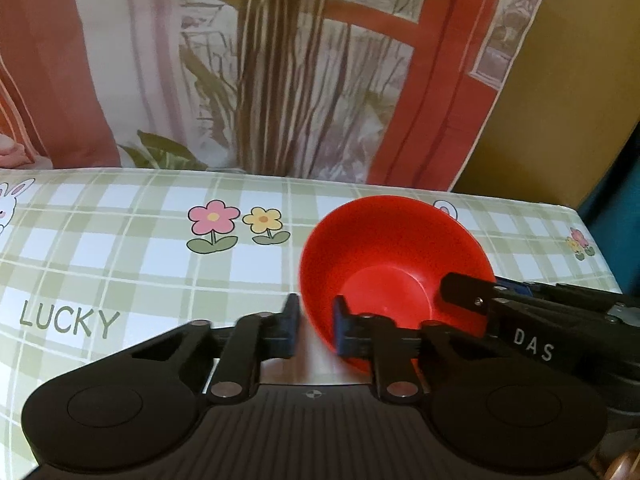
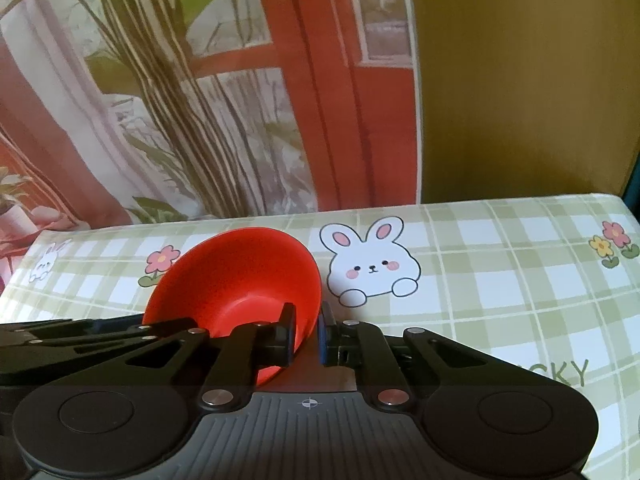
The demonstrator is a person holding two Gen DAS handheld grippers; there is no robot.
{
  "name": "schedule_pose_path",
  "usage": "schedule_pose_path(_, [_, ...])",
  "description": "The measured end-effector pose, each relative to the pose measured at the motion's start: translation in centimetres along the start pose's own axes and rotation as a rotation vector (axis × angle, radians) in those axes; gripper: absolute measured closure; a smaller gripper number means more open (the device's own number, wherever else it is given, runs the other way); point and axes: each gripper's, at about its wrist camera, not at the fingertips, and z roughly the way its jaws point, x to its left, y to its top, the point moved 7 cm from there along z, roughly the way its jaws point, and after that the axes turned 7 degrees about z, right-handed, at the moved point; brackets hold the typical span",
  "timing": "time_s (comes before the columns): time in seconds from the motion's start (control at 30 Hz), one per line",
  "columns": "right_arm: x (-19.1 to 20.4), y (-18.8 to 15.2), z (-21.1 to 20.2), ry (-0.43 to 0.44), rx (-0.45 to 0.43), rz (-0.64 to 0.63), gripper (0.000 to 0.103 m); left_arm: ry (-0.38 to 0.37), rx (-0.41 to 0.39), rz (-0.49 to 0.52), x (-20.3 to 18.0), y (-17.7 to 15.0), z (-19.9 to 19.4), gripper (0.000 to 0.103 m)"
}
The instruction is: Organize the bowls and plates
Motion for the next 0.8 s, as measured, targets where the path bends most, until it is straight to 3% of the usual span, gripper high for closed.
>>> schedule_pose_path(0.53, [4.1,0.2,-4.6,0.051,-0.028,-0.039,0.094,0.058,-0.093,-0.01,1.7,-0.5,-7.4,0.089])
schedule_pose_path(0.8, [7.5,-1.1,-7.8,0.107,-0.046,-0.028,0.094,0.099,-0.118,-0.04,3.7,-2.4,-12.4,0.089])
